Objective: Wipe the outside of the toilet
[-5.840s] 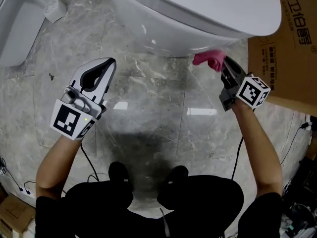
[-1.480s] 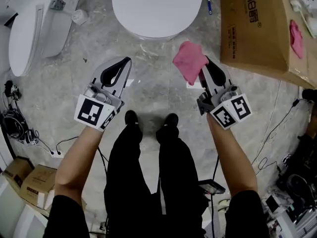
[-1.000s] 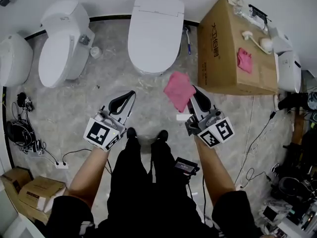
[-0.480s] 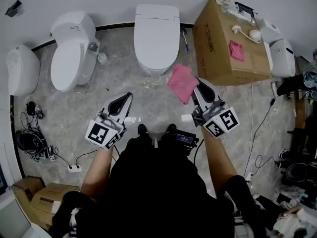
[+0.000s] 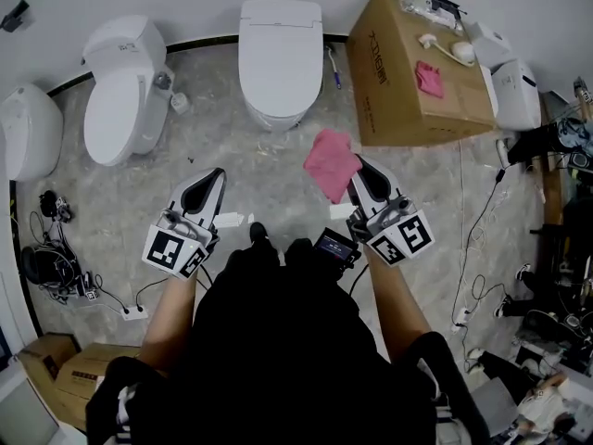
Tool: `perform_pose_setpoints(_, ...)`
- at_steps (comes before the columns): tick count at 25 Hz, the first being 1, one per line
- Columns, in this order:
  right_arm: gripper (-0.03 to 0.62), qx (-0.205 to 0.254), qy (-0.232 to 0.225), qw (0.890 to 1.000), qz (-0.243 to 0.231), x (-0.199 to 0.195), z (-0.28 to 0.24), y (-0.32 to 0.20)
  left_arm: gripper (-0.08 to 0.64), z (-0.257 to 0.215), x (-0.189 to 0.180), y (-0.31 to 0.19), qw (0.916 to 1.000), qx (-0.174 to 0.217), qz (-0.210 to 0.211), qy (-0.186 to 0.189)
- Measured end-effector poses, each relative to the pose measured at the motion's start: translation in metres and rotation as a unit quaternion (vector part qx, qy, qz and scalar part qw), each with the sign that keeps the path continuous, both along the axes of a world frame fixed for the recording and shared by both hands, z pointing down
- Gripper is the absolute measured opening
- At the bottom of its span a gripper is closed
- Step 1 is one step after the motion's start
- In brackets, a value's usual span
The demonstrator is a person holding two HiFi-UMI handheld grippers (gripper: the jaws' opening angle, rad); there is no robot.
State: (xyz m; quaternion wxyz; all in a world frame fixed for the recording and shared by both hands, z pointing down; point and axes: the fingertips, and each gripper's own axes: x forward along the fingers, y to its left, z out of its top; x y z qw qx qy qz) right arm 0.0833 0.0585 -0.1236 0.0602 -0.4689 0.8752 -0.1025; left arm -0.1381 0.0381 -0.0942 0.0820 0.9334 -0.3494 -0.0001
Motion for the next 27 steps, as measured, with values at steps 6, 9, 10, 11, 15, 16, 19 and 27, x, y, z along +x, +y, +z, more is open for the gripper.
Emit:
perform_pose_setpoints(6,0.06,-0.007,0.002,1.0,0.01,0.008,0.016,0.037,0.014,0.0,0.013,0.039,1.0,-0.005,-0.002,-0.004)
perform_pose_setpoints(9,0.06,-0.001,0.015,1.0,-0.003,0.013,0.016,0.064,0.014,0.002,0.024,0.066,0.9999,-0.009,-0.006,-0.008)
perform_pose_setpoints(10,0.06,0.002,0.023,1.0,-0.008,0.014,0.017,0.075,0.014,0.003,0.028,0.076,0.9999,-0.011,-0.008,-0.008)
perform_pose_setpoints(11,0.06,0.004,0.03,0.999,-0.014,0.016,0.018,0.085,0.014,0.005,0.033,0.086,0.9998,-0.013,-0.009,-0.009)
perform_pose_setpoints(15,0.06,-0.004,0.029,0.999,-0.021,0.032,0.027,0.125,0.014,0.007,0.056,0.126,0.9996,-0.018,-0.005,-0.021)
perform_pose_setpoints(16,0.06,-0.006,0.029,0.999,-0.02,0.036,0.028,0.134,0.014,0.006,0.061,0.135,0.9995,-0.017,-0.002,-0.026)
perform_pose_setpoints(19,0.06,-0.004,0.03,0.999,-0.021,0.042,0.031,0.15,0.014,0.004,0.07,0.151,0.9992,-0.016,-0.006,-0.037)
perform_pose_setpoints(27,0.06,-0.037,-0.003,0.999,-0.026,0.04,0.048,0.187,0.014,0.009,0.087,0.187,0.9981,-0.039,0.012,-0.046)
